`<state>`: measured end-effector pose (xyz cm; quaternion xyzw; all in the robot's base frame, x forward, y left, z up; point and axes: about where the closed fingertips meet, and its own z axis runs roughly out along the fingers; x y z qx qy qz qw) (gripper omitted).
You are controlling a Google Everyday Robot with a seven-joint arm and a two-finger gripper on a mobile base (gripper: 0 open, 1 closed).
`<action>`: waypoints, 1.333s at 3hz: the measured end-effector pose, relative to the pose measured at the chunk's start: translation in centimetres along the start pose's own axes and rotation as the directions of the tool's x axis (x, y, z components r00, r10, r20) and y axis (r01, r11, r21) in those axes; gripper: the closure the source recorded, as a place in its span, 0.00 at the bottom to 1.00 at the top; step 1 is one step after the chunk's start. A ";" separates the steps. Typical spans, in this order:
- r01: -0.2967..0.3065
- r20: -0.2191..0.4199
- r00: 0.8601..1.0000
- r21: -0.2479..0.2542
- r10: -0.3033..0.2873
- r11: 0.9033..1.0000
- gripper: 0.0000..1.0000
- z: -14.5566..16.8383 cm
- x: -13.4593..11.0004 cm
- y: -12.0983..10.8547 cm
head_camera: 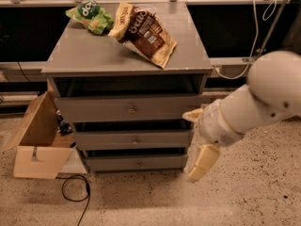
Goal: Open middle drawer
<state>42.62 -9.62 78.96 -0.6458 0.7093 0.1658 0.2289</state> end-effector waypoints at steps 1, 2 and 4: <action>-0.022 0.115 0.993 -0.041 0.027 0.999 0.00 9.4 -2.2 0.0; -0.022 0.113 0.993 0.006 0.021 1.000 0.00 8.4 -2.3 -1.1; -0.034 0.099 0.995 -0.002 0.034 0.999 0.00 10.9 -0.3 -1.9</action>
Offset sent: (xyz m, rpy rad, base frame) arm 0.0018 0.0513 -0.0503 0.0851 0.0461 0.0242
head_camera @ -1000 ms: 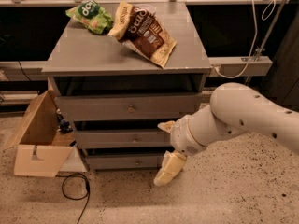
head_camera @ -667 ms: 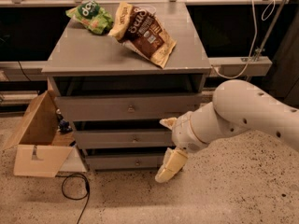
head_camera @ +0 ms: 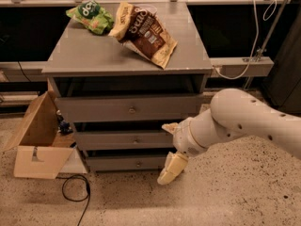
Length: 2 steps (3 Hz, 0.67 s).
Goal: Open middle drawer
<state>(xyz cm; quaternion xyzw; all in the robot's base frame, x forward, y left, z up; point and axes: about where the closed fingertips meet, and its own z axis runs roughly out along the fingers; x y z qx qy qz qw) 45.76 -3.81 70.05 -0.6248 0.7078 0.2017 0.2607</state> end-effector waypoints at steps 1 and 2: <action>0.006 -0.081 0.997 0.025 -0.004 1.000 0.00 6.2 6.2 -4.9; 0.017 -0.131 0.991 0.045 -0.011 0.999 0.00 10.5 10.8 -8.3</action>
Offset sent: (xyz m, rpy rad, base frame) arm 0.1285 -0.0511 -0.2163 -0.1997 -0.0474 -0.0364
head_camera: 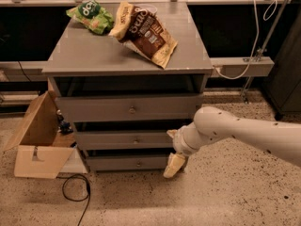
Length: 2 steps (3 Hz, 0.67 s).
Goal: Open middle drawer
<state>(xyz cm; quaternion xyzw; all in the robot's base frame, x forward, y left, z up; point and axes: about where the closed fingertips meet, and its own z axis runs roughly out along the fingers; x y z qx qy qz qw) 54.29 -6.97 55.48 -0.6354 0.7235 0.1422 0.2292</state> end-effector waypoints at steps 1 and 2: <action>0.014 -0.043 0.999 0.019 -0.013 1.000 0.00 4.6 3.0 -3.1; 0.034 -0.090 0.995 0.049 -0.030 0.998 0.00 7.8 4.7 -5.9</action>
Offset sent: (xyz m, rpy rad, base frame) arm 0.1075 -0.0150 -0.1233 -0.1650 -0.0877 -0.0144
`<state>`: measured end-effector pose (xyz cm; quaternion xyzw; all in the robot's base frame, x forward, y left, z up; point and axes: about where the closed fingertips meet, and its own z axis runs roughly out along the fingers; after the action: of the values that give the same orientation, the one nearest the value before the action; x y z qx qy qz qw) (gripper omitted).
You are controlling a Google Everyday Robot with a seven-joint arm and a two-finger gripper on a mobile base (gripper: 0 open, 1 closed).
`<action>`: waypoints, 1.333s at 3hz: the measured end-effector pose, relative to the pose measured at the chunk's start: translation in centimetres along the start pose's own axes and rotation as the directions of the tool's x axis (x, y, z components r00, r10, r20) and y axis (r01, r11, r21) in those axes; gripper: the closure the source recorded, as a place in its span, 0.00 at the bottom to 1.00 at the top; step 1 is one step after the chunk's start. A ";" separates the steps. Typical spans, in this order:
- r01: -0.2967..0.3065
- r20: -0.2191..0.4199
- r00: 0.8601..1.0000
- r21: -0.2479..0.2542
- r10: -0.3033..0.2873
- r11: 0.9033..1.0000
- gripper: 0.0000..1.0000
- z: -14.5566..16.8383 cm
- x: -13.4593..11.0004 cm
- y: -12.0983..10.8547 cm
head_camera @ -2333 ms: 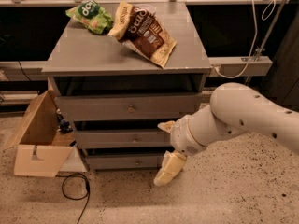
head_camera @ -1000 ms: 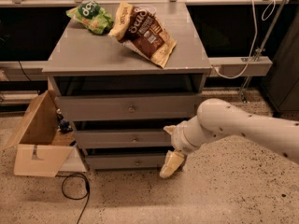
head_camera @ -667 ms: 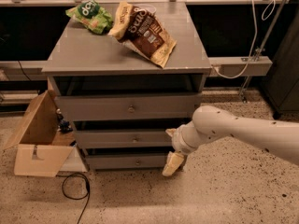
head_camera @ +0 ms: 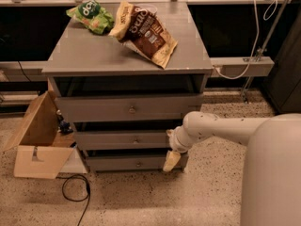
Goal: Open middle drawer
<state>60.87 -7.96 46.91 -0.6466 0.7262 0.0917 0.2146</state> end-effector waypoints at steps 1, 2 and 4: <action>0.065 -0.046 0.997 0.059 -0.062 0.996 0.00 2.0 -0.5 -2.8; 0.102 -0.061 0.993 0.088 -0.097 0.991 0.00 2.6 -1.0 -4.1; 0.163 -0.079 0.985 0.086 -0.156 0.983 0.00 5.9 -1.7 -5.2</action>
Offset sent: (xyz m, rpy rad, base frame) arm 0.0647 0.0176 -0.0107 -0.1082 -0.1699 0.0583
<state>67.22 -4.79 43.15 -0.6951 0.6827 0.0176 0.2246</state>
